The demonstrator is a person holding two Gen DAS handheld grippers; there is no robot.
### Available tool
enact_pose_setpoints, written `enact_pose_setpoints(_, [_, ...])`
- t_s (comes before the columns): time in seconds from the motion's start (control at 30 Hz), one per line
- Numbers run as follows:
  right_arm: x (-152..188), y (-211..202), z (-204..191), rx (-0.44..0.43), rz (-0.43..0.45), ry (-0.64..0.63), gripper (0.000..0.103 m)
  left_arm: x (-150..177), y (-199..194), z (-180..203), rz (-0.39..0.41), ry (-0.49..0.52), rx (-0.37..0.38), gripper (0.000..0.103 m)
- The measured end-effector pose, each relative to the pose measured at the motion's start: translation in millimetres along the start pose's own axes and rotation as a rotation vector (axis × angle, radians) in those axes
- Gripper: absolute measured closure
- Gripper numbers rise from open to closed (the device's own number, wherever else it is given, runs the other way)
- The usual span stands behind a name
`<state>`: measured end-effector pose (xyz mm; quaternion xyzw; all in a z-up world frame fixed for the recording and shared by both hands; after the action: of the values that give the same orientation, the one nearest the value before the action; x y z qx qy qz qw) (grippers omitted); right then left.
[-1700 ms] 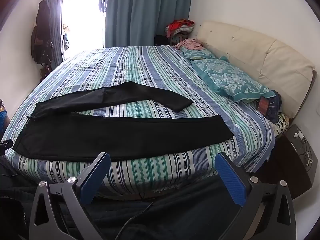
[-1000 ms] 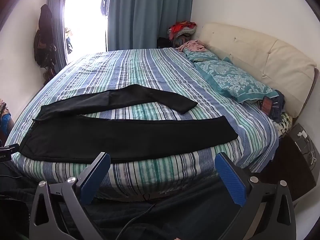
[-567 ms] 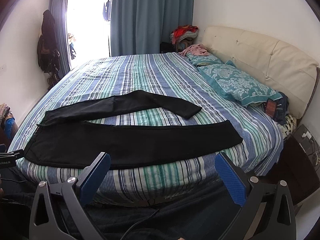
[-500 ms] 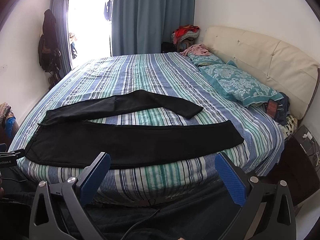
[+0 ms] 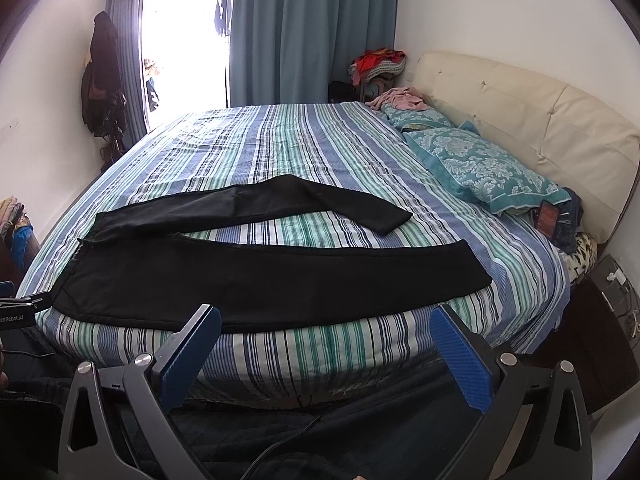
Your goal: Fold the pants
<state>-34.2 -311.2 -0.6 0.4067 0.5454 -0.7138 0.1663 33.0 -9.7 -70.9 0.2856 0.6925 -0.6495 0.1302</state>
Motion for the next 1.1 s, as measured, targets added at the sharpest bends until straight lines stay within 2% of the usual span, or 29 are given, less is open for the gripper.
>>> enact_pose_setpoints(1.1, [4.9,1.0,-6.3,-0.006,-0.007,-0.025,0.000,7.9,2.4,-1.0,-0.038,-0.027,0.025,0.001])
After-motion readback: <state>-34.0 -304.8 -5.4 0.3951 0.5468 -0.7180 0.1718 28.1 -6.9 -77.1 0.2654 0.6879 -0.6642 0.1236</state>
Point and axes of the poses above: each gripper's, at about its wrist camera, not at the fingertips, and y roughly the way its jaws point, z to its right, x to its underside, the point moved 8 cm from there along y, roughly the way its jaws point
